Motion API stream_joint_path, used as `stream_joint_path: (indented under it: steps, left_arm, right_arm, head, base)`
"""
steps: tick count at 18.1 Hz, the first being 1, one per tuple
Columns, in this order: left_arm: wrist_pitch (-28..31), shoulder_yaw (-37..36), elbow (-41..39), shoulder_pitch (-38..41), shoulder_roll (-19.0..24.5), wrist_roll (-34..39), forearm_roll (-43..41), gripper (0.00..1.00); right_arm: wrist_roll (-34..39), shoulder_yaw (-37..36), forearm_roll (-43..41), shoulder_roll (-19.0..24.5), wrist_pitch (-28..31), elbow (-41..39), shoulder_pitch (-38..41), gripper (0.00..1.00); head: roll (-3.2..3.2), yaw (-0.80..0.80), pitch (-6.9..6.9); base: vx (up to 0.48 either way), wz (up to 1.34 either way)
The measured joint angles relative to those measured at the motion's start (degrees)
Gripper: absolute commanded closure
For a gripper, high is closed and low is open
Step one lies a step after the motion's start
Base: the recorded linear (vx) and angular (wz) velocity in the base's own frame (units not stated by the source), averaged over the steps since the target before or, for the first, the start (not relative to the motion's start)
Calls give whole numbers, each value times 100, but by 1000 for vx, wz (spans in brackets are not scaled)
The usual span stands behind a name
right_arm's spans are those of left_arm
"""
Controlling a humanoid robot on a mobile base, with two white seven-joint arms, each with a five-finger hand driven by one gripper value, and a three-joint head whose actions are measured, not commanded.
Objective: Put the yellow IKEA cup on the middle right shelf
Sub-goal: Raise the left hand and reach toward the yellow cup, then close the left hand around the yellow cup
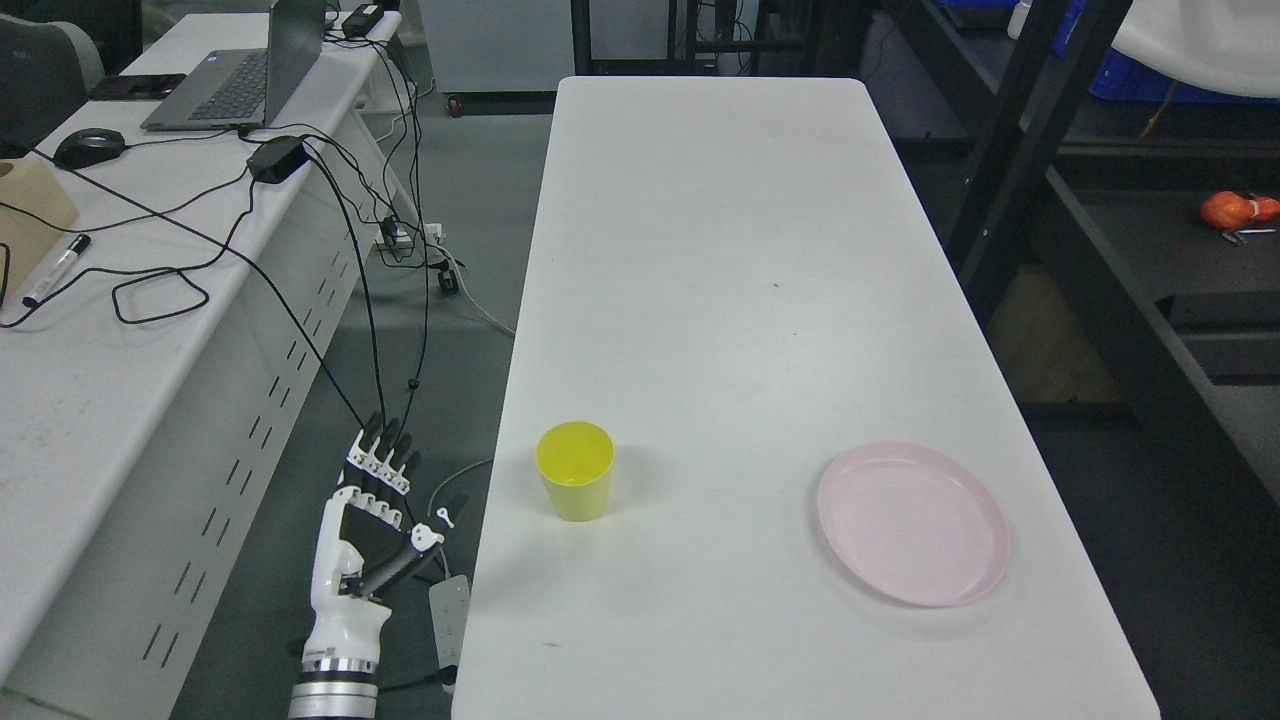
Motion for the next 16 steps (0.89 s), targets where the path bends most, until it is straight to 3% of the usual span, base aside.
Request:
stream_joint_path:
  steps: [9,16]
  left_arm:
    - [341,-347,514,-818,-2,-343,300,2]
    - [769,-731,741,-986,-3,-440,-83,1]
  right_arm:
    - [-1,0,0,0,0,0,0,1]
    - [-30,0,0,0,0,0,1,1]
  head:
    - [0,0,0]
    - [0,0,0]
  base:
    - [0,0]
    - [2,-3]
